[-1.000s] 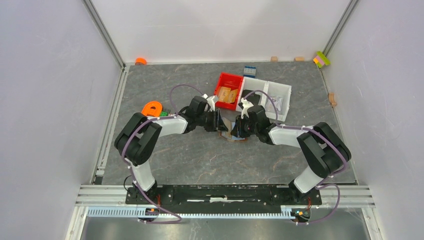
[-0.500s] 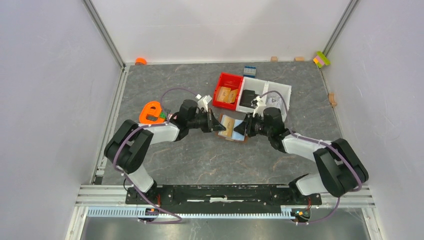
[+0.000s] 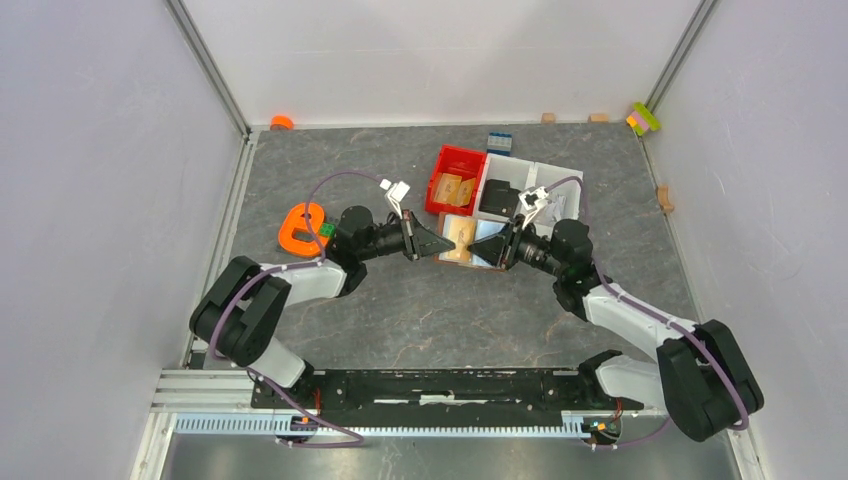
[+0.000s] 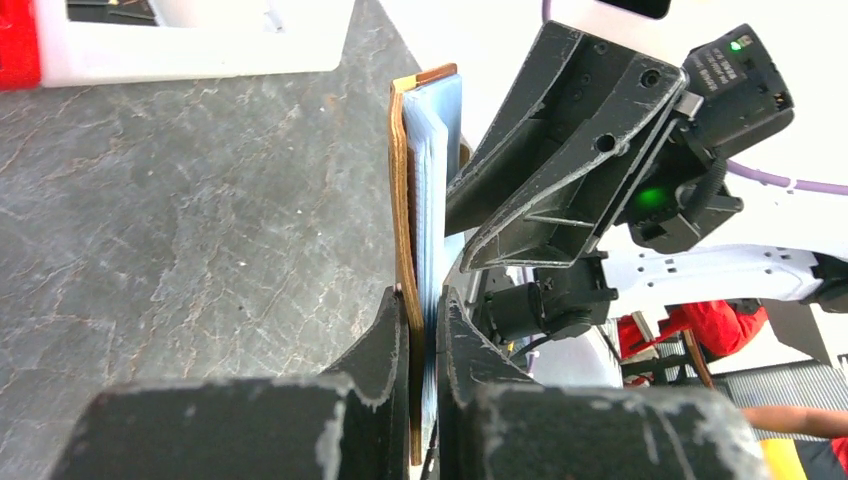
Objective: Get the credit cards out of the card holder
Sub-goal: Open the card holder at the center of the board, then remove the credit card from the card holder.
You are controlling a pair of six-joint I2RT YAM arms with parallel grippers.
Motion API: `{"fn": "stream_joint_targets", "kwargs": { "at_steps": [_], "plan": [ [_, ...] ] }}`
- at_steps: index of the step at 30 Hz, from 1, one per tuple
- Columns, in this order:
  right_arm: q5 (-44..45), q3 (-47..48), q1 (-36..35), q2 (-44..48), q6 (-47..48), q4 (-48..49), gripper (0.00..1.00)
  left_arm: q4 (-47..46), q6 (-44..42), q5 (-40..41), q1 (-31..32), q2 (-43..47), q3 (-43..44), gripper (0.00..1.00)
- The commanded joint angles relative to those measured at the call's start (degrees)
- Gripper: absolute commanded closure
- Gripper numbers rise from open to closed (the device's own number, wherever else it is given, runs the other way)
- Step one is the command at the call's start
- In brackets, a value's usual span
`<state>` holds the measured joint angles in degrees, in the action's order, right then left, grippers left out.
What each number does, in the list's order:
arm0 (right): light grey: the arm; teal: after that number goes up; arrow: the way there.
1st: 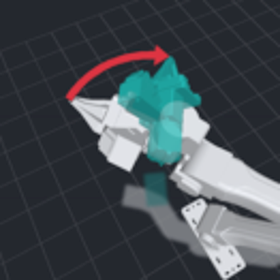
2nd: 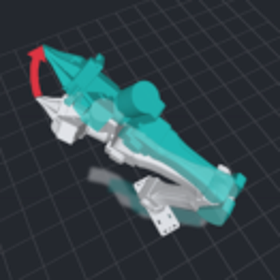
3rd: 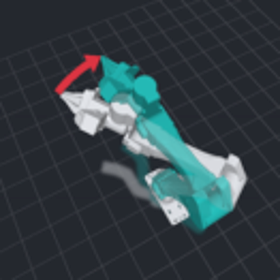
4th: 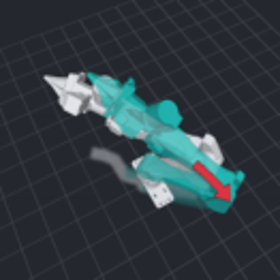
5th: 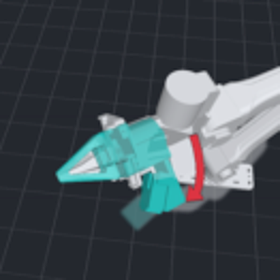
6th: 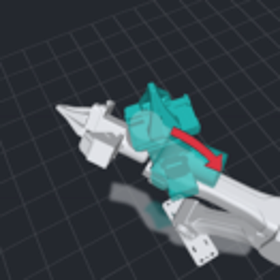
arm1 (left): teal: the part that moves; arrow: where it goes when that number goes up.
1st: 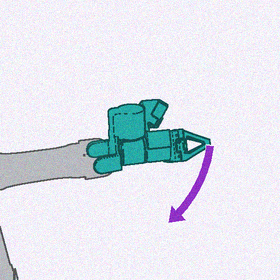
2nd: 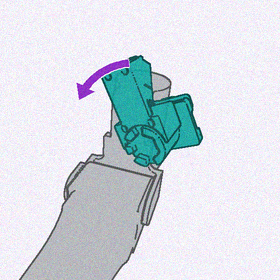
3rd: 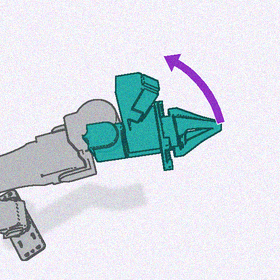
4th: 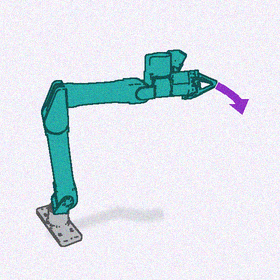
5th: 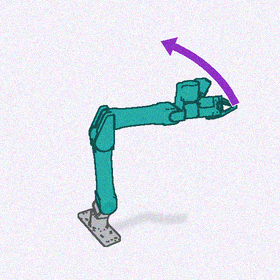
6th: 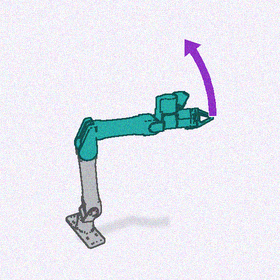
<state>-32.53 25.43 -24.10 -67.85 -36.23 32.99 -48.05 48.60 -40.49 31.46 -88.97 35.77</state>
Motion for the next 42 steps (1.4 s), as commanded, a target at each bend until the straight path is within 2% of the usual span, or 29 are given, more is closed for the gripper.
{"fn": "stream_joint_targets", "kwargs": {
  "at_steps": [1,8,18,21,26,28,31,42],
  "plan": [
    [-2.6,-1.0,0.5,2.2,-1.1,3.7,0.68,-13.1,4.6,-3.9,-0.2,3.4,-0.8,0.98],
    [-5.0,-1.6,0.9,1.9,-3.1,6.9,0.65,-18.1,6.1,-5.0,-0.2,5.3,-2.2,0.98],
    [-6.9,-1.9,0.9,0.7,-4.4,9.7,0.58,-26.9,11.8,-7.1,0.0,3.2,-2.5,0.98],
    [-8.6,-2.5,0.9,0.5,-6.0,13.0,0.63,-27.5,12.4,-7.3,-0.1,2.5,-2.3,0.98],
    [-10.7,-3.3,0.9,0.2,-8.9,18.0,0.63,-28.0,13.1,-7.6,0.0,1.5,-1.9,0.98],
    [-11.2,-3.4,0.9,0.1,-9.2,18.8,0.66,-27.5,12.8,-7.5,0.0,1.4,-1.9,0.98],
    [-11.9,-4.0,0.8,0.5,-10.5,21.5,0.72,-25.0,11.4,-6.8,0.0,1.7,-1.8,0.94],
    [-14.2,-4.3,-0.5,0.4,-12.7,27.2,0.79,-22.1,9.9,-6.0,-0.1,1.9,-1.5,0.87]
  ]
}}
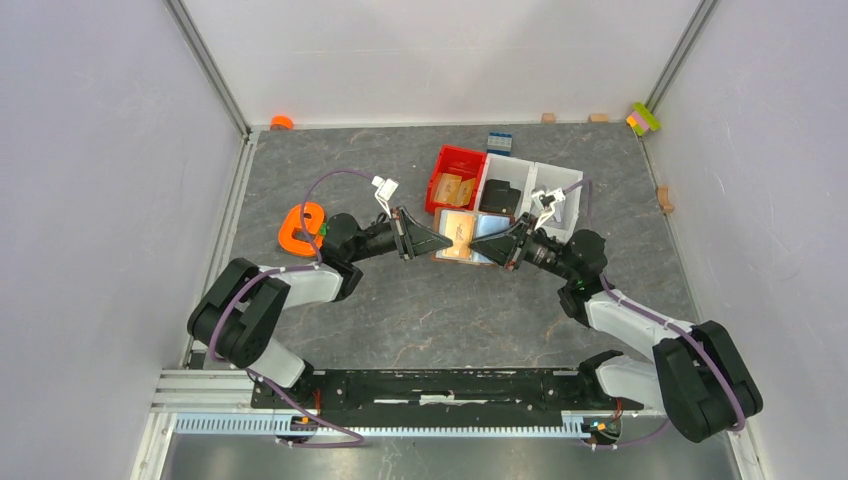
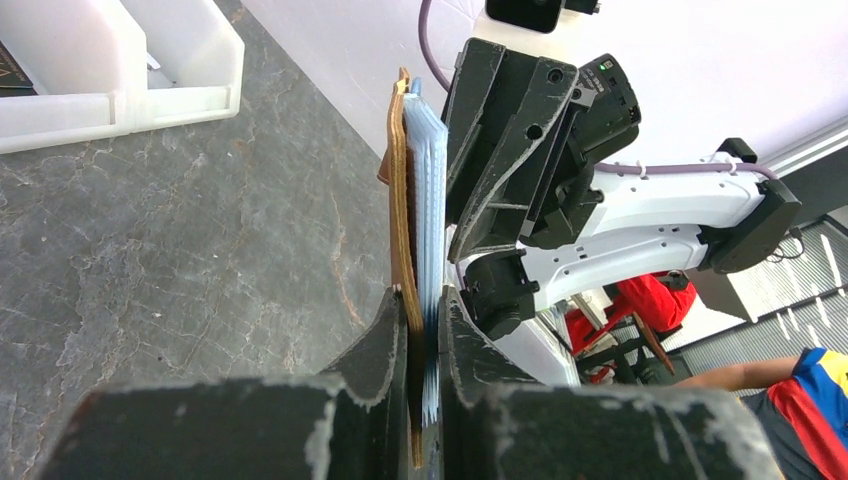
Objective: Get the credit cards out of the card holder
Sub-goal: Remove the credit card from the card holder.
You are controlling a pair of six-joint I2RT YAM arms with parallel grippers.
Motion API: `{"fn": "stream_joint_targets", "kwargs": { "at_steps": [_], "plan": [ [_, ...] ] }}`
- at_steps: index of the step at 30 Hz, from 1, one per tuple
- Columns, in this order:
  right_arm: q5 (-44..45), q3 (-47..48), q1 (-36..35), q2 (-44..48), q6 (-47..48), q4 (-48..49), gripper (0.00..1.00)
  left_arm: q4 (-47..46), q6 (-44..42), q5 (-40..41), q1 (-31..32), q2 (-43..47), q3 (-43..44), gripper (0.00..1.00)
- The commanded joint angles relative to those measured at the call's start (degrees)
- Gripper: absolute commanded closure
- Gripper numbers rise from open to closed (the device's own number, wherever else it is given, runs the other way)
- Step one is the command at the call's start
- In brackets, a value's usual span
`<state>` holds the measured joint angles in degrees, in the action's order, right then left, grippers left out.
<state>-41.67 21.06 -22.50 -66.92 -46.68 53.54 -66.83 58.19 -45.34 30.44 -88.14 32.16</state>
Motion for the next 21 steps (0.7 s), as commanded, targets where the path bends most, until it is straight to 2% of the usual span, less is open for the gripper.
{"fn": "stream_joint_targets", "kwargs": {
  "at_steps": [1,13,21],
  "plan": [
    [-5.3,0.0,-2.3,-0.6,-2.6,7.7,0.8,-3.3,0.4,-1.2,0.9,1.0,2.1,0.87],
    [-5.6,0.0,-3.6,-0.8,-2.3,9.4,0.76,-7.8,3.1,-2.4,1.0,-0.6,2.2,0.83],
    [-6.3,-0.9,-3.6,-0.8,-4.5,13.7,0.87,-3.2,0.5,-1.0,0.9,0.5,2.1,0.75]
  ]
}}
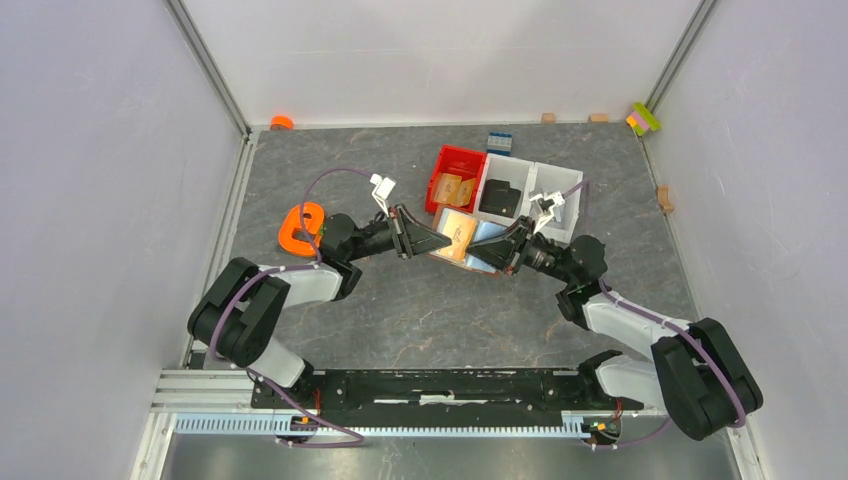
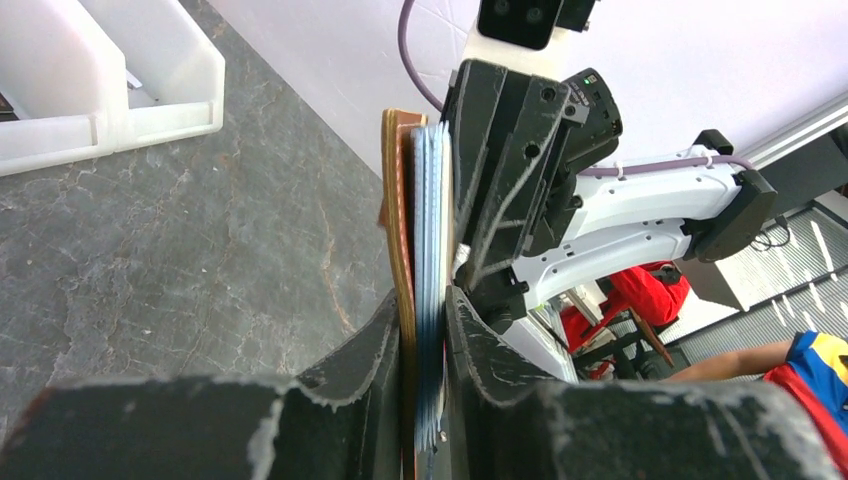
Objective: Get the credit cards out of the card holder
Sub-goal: Remove the credit card from the card holder.
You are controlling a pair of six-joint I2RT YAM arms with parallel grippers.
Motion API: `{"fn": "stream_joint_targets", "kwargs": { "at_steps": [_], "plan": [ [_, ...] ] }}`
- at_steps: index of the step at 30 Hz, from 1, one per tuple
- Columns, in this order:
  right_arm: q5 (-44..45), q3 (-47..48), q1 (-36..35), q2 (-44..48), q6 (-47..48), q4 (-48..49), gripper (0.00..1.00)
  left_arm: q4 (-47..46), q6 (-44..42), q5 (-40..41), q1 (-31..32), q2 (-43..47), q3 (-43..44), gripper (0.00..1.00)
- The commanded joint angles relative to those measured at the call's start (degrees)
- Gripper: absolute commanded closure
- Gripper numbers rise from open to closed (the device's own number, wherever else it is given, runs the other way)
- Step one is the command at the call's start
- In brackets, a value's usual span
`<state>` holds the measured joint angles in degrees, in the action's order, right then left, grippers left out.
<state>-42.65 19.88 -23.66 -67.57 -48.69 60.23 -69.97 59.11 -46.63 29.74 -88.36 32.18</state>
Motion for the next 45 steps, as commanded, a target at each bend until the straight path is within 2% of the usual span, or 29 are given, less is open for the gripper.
{"fn": "stream_joint_targets", "kwargs": {
  "at_steps": [1,4,6,8,15,20,25,26,28,30,32,36,40,45],
  "plan": [
    [-5.5,0.3,-2.5,-0.3,-2.9,7.8,0.88,0.2,-0.5,0.4,1.6,0.8,2.1,0.75],
    [-5.7,-0.1,-2.5,-0.7,-4.3,9.9,0.89,1.1,-0.8,0.6,1.6,0.6,2.3,0.76],
    [-5.6,0.1,-2.5,-0.9,-4.0,9.2,0.85,0.9,-0.6,0.4,1.6,0.6,2.4,0.85],
    [-5.3,0.0,-2.5,-1.2,-4.0,9.2,0.79,0.4,-0.4,0.2,1.6,0.5,2.3,0.9],
    [-3.8,-0.4,-2.5,-2.4,-4.0,9.4,0.65,-4.0,2.3,-0.7,1.6,-0.8,2.3,0.94],
    [-4.1,-1.0,-2.5,-3.9,-6.3,14.4,0.74,-5.3,3.2,-0.8,1.8,-1.9,2.4,0.94],
    [-3.9,-1.6,-2.5,-4.2,-7.8,17.1,0.81,-0.4,-0.5,0.0,2.7,-0.7,2.9,0.94],
    [-3.4,-1.5,-2.5,-4.2,-7.5,16.7,0.81,1.1,-1.4,0.1,3.1,-0.3,3.0,0.93],
    [-2.1,-1.6,-2.5,-3.8,-6.2,13.8,0.74,3.9,-3.8,0.6,3.7,0.8,3.3,0.93],
    [-0.2,-1.1,-2.5,-3.2,-3.9,9.4,0.74,5.7,-5.1,1.0,4.1,1.6,3.3,0.92],
    [1.9,-1.0,-2.5,-2.4,-2.0,5.4,0.81,5.8,-5.3,0.9,4.3,1.8,3.4,0.91],
    [3.5,-0.6,-2.5,-1.9,-0.1,1.2,1.0,5.6,-5.2,0.7,4.5,1.5,3.5,0.87],
    [4.3,-0.9,-1.5,-2.0,0.1,-0.4,1.0,5.3,-5.1,0.8,4.4,1.7,3.2,0.75],
    [4.5,-1.5,0.1,-2.6,-0.6,-0.9,1.0,3.7,-4.4,0.8,4.1,2.0,2.7,0.72]
  ]
}}
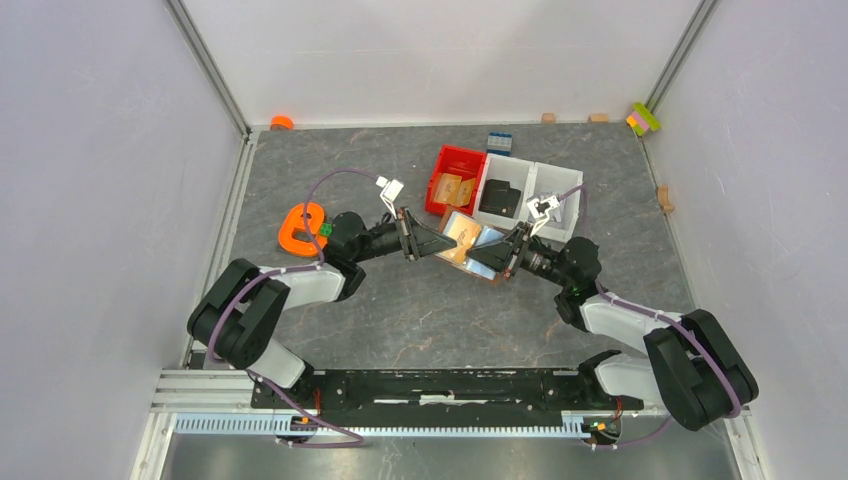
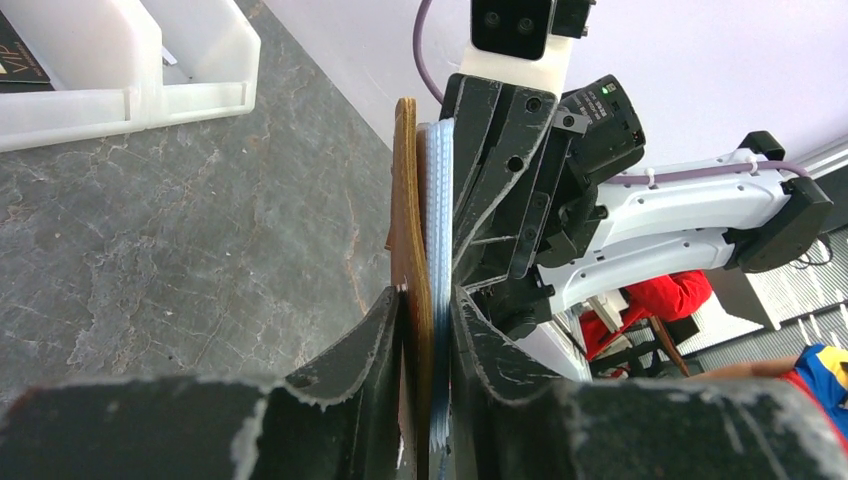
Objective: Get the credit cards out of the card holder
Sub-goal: Remove the credit card from the card holder.
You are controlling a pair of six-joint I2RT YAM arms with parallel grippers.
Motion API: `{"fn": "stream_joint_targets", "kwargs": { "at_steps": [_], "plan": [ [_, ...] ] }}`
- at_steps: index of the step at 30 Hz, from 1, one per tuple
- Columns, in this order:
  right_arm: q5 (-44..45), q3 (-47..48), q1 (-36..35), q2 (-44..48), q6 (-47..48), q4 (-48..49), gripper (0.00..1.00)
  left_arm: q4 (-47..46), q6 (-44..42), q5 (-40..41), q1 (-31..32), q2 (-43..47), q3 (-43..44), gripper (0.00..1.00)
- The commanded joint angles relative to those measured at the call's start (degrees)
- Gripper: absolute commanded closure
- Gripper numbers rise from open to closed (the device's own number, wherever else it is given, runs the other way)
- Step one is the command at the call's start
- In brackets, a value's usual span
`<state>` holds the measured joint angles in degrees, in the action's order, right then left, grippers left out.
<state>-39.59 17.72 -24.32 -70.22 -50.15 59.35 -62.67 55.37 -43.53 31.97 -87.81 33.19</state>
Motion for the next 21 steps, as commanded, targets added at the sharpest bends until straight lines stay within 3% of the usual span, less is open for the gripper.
{"fn": "stream_joint_targets", "kwargs": {
  "at_steps": [1,11,12,14,16,21],
  "plan": [
    [1.5,0.6,1.3,-0.1,0.8,-0.3,1.0,-4.1,-0.3,-2.3,1.8,1.6,1.5,0.72],
    [0.5,0.0,2.6,-0.3,-0.4,0.7,1.0,-8.8,2.7,-2.0,-0.1,1.2,-0.2,0.76],
    [-0.6,0.1,2.6,-0.6,-0.5,1.5,0.96,-9.6,3.2,-2.0,-0.2,0.9,-0.2,0.77],
    [-1.9,0.0,2.7,-1.3,-1.7,3.9,0.73,-10.4,3.9,-2.3,-0.2,0.2,0.0,0.85],
    [-2.4,-0.3,2.6,-1.7,-2.5,6.0,0.6,-11.5,4.7,-2.6,-0.2,-0.4,0.2,0.92],
    [-2.2,1.1,0.9,-1.6,-0.5,3.2,0.58,-12.0,5.1,-2.5,-0.1,-1.1,0.3,0.96]
  ]
}}
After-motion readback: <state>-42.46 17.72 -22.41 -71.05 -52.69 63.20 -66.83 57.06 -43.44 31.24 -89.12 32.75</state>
